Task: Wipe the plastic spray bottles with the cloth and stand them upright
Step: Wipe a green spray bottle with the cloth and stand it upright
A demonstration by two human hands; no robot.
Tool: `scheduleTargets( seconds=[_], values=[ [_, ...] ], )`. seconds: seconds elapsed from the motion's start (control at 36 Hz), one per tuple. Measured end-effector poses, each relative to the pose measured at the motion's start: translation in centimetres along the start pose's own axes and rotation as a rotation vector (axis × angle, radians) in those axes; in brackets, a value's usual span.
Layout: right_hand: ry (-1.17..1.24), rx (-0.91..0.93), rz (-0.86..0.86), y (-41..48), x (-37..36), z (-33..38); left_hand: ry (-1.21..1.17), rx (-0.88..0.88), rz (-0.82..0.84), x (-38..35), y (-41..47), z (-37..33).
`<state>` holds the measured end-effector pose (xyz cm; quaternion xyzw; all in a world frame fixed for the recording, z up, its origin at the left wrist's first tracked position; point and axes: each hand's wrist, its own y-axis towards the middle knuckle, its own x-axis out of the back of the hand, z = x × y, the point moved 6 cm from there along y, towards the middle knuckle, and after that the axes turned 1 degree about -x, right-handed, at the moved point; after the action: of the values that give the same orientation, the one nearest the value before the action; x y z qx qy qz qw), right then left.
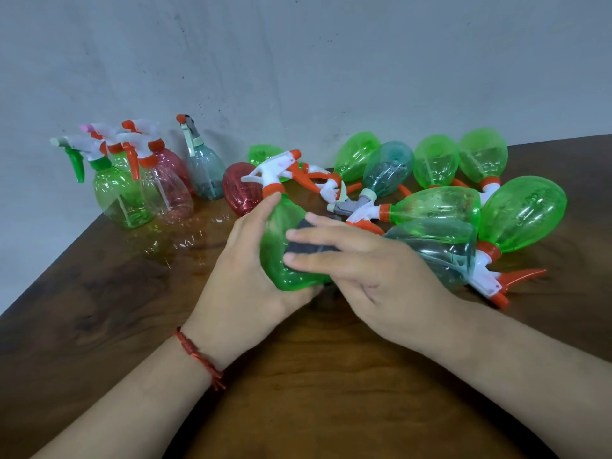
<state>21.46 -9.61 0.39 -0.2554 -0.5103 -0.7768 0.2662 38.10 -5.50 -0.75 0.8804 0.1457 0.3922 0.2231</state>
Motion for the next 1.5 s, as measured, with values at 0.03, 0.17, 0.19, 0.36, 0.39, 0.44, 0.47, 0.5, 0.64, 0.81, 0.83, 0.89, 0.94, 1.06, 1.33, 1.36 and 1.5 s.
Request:
scheduleTargets(
  seconds=[0.03,0.17,0.19,0.36,0.39,0.44,0.47,0.5,0.64,0.81,0.83,0.89,0.94,1.06,1.33,1.36,1.5],
  values=[
    [-0.035,0.037,0.032,0.1,-0.2,0.2,-0.009,0.028,-0.006,0.1,0.0,0.3],
    [-0.075,0.112,0.093,0.2,-0.1,0.4,-0.092,0.129,-0.059,0.4,0.1,1.0],
    [-0.056,0.09,0.064,0.3,0.1,0.2,-0.11,0.151,-0.061,0.3,0.1,1.1],
    [0.107,-0.168,-0.111,0.4,1.4,-1.9,-0.021,0.041,0.017,-0.7,-0.3,-0.3],
    [0.138,-0.207,-0.135,0.5,1.5,-2.2,-0.004,0.013,0.028,-0.8,-0.3,-0.8],
    [0.212,-0.286,-0.168,0.4,1.5,-2.7,0.022,-0.04,0.042,-1.1,-0.3,-1.6],
    [0.253,-0.322,-0.181,0.3,1.5,-2.9,0.028,-0.069,0.054,-1.2,-0.4,-2.0],
    [0.287,-0.35,-0.198,0.3,1.6,-3.1,0.02,-0.092,0.068,-1.3,-0.4,-2.3],
    [0.418,-0.458,-0.338,0.0,2.2,-4.2,-0.191,-0.061,0.161,-1.9,-0.9,-2.1],
    [0.447,-0.417,-0.303,0.1,2.1,-3.3,-0.357,-0.019,0.119,-1.5,-1.0,-1.9],
    [0.408,-0.388,-0.3,0.1,2.2,-2.9,-0.35,-0.017,0.094,-1.3,-0.9,-1.9],
    [0.327,-0.325,-0.285,0.1,2.3,-2.4,-0.326,-0.006,0.027,-0.8,-0.7,-1.8],
    [0.242,-0.266,-0.266,0.1,2.3,-1.9,-0.294,0.016,-0.045,-0.4,-0.5,-1.3],
    [0.184,-0.186,-0.193,-0.1,1.5,-1.5,-0.244,0.086,-0.157,0.6,-0.1,0.4],
    [0.28,-0.34,-0.265,-0.3,1.1,-3.0,-0.266,0.074,-0.018,-0.5,-0.3,-0.5],
    [0.363,-0.398,-0.277,-0.3,0.9,-3.5,-0.269,0.055,0.005,-0.7,-0.4,-0.8],
    [0.916,-0.63,-0.361,-0.1,0.4,-4.6,-0.34,0.002,0.107,-1.1,-0.7,-2.2]
  ],
)
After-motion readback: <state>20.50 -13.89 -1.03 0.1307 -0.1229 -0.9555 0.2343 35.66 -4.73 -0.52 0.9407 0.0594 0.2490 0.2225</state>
